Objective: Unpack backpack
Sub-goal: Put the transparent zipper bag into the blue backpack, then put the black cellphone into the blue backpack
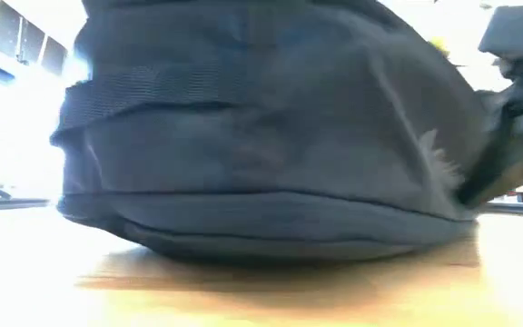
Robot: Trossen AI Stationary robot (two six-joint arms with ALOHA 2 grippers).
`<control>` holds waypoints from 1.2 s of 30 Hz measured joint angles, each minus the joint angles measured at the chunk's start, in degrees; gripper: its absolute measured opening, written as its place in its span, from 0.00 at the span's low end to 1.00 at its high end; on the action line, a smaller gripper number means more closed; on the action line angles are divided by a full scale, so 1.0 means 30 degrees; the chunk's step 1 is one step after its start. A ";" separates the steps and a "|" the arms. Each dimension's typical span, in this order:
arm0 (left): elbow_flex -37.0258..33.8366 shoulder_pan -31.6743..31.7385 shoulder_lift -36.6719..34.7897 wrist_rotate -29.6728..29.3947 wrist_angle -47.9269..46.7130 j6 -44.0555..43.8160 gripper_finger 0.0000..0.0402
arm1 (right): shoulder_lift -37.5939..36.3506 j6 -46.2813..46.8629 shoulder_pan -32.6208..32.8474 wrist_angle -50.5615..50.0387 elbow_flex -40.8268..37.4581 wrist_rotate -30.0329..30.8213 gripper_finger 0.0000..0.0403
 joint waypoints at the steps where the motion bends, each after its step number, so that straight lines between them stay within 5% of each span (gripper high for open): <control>1: 0.0000 -0.0276 0.0000 0.0058 0.0083 -0.0452 0.30 | -0.0030 -0.1060 -0.0525 0.0941 -0.0343 -0.0362 0.00; 6: 0.0000 -0.1300 0.0000 -0.0208 0.0496 -0.1897 0.30 | -0.0066 -0.5083 -0.3271 0.4863 -0.1738 -0.3644 0.00; 10: 0.0000 -0.1402 0.0000 -0.1540 -0.0051 -0.1991 0.30 | -0.0081 -0.6509 -0.4795 0.5047 -0.1739 -0.3921 0.00; 17: 0.0000 0.0162 -0.0521 -0.2190 -0.1957 -0.2603 0.30 | -0.0605 -0.6663 -0.6255 0.5616 -0.1739 -0.6009 0.00; 27: -0.0026 0.2702 -0.1972 -0.3660 -0.2594 0.0486 0.26 | -0.0423 -0.8048 -1.0290 0.9179 -0.1746 -1.1419 0.00; 32: -0.2495 0.3924 -0.3330 -0.3472 -0.1328 0.1351 0.18 | -0.0423 -0.8339 -1.1953 0.9436 -0.1746 -1.2327 0.00; 36: -0.6301 0.4768 -0.5639 -0.2434 0.2910 0.2880 0.11 | -0.0423 -0.8666 -1.3051 0.9457 -0.1761 -1.2289 0.00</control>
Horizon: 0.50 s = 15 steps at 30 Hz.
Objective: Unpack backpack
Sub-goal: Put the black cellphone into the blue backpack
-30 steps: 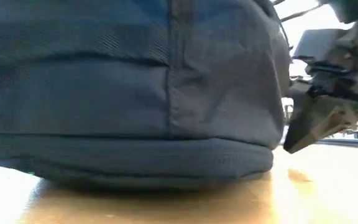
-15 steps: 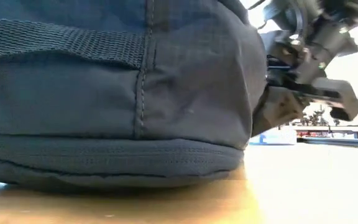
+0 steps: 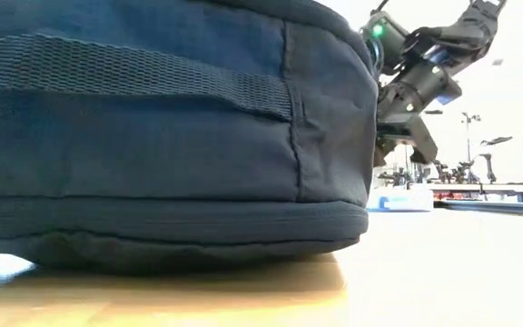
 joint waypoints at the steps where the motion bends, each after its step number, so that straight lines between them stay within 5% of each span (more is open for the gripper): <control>1: -0.1050 0.0182 -0.0718 0.0441 0.1482 0.0672 0.09 | 0.0000 0.0000 -0.0289 0.0007 0.0000 0.0060 0.00; 9: -0.8183 0.1055 -0.4914 0.7379 1.5382 0.6510 0.01 | 0.0000 0.0717 -0.2753 -0.0901 -0.0007 -0.0048 0.00; 15: -1.0269 0.2251 -0.4116 0.9844 1.9794 0.8039 0.00 | 0.0007 0.1151 -0.3197 -0.0121 -0.0620 -0.1002 0.00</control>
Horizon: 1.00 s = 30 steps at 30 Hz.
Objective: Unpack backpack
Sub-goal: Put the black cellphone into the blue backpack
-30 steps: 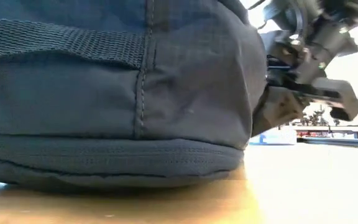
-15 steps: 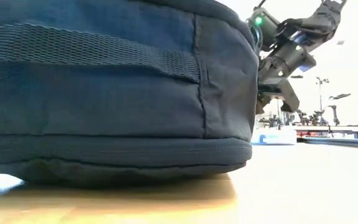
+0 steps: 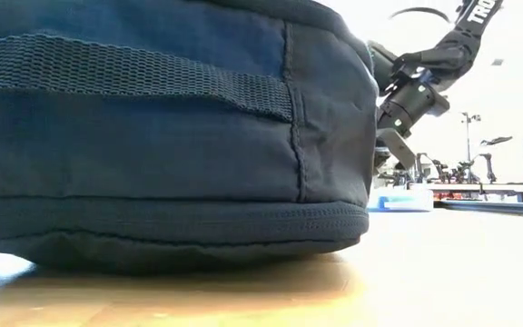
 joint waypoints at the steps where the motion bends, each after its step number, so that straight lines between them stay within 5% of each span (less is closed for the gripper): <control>1: -0.0084 0.0238 0.0207 0.0068 0.0159 0.0175 0.00 | 0.0000 0.0002 0.0000 0.0242 -0.0124 -0.0004 0.00; 12: -0.0190 0.3426 0.1313 -0.0385 -0.0955 0.2093 0.00 | -0.0078 0.0359 0.0007 0.0831 -0.0422 0.0709 0.00; 24: -0.0354 0.3650 -0.0712 -0.5002 -0.6961 0.1593 0.00 | -0.5077 0.2433 -0.2094 -0.2266 -0.0415 0.5928 0.00; 30: -0.0349 0.3023 -0.1605 -0.6661 -0.9372 0.0631 0.00 | -0.4251 0.3668 -0.4961 -0.0442 -0.0406 0.1486 0.00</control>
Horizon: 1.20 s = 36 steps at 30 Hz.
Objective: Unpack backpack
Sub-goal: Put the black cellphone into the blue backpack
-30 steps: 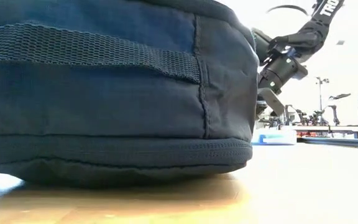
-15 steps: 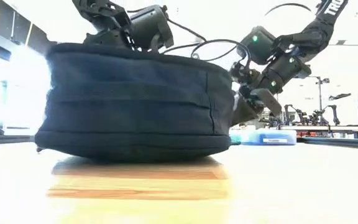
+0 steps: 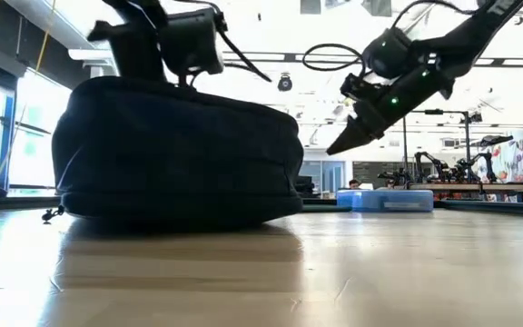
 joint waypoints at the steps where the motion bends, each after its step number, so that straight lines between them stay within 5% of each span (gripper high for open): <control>1: 0.0002 -0.0136 -0.0277 -0.0381 -0.0379 -0.0285 0.00 | 0.0389 0.0193 -0.0204 0.0366 0.0129 -0.0347 0.00; 5: 0.0002 -0.0741 -0.1643 -0.1667 -0.1642 -0.2014 0.02 | 0.2594 0.0354 -0.0273 0.0391 0.1423 -0.0530 0.00; 9: 0.0470 -0.1525 -0.3293 -0.1697 0.0256 -0.2700 0.07 | 0.5460 0.0145 0.0127 -0.0235 0.2808 -0.0074 0.00; 17: -0.0017 -0.2754 -0.1889 0.0290 1.6786 0.3788 0.08 | 0.7974 0.0420 0.0576 -0.1375 0.3640 0.0446 0.00; 24: -0.0054 -0.2302 0.2670 -0.0253 2.2323 0.4259 0.04 | 0.6286 0.2437 0.3745 -0.3301 0.2457 -0.0170 0.00; 31: 0.1661 -0.1838 0.5096 0.2321 2.2864 0.3734 0.01 | 0.2165 0.4554 0.6253 -0.6783 0.2359 -0.0060 0.00; 36: 0.2696 -0.2171 0.6236 0.4030 2.2325 0.4966 0.00 | -0.1184 0.5143 0.5344 -0.8876 0.0687 -0.0048 0.00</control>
